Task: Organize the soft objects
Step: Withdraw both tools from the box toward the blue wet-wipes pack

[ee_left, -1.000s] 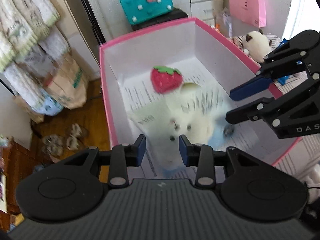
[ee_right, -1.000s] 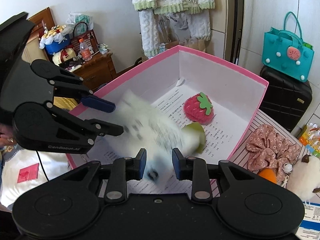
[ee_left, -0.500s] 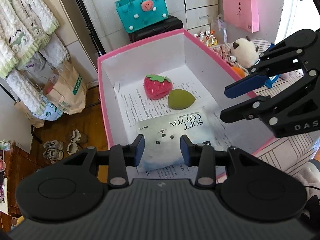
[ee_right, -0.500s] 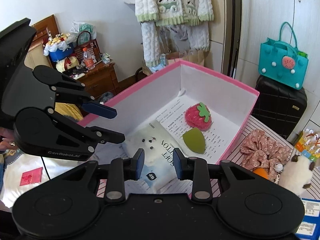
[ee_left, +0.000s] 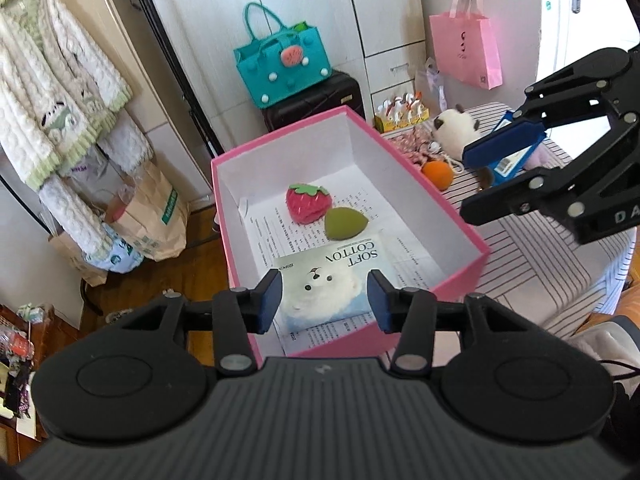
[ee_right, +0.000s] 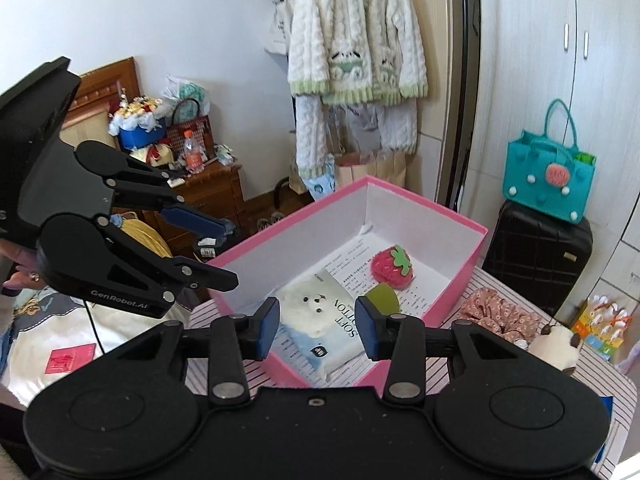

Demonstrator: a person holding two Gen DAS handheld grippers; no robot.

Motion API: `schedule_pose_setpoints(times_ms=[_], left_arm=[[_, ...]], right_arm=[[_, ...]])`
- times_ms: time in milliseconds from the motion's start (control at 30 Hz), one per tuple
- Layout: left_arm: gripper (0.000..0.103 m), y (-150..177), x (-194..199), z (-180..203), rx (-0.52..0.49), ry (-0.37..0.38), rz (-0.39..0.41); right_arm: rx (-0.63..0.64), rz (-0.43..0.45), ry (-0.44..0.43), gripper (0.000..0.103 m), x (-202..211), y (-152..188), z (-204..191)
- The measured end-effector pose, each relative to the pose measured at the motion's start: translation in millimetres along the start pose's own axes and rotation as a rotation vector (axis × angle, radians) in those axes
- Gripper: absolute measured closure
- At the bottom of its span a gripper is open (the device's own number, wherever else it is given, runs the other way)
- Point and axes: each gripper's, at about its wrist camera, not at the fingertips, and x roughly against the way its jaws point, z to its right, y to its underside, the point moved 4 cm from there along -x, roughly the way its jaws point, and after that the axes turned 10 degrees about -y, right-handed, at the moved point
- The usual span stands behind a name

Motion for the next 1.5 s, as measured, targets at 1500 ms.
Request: schedule_pose_setpoints(times_ms=[1500], left_arm=[[0.023, 1, -11, 154, 0.14, 0.33, 0.258]], right_arm=[[-0.118, 0.262, 0.32, 0.019, 101, 149, 97]])
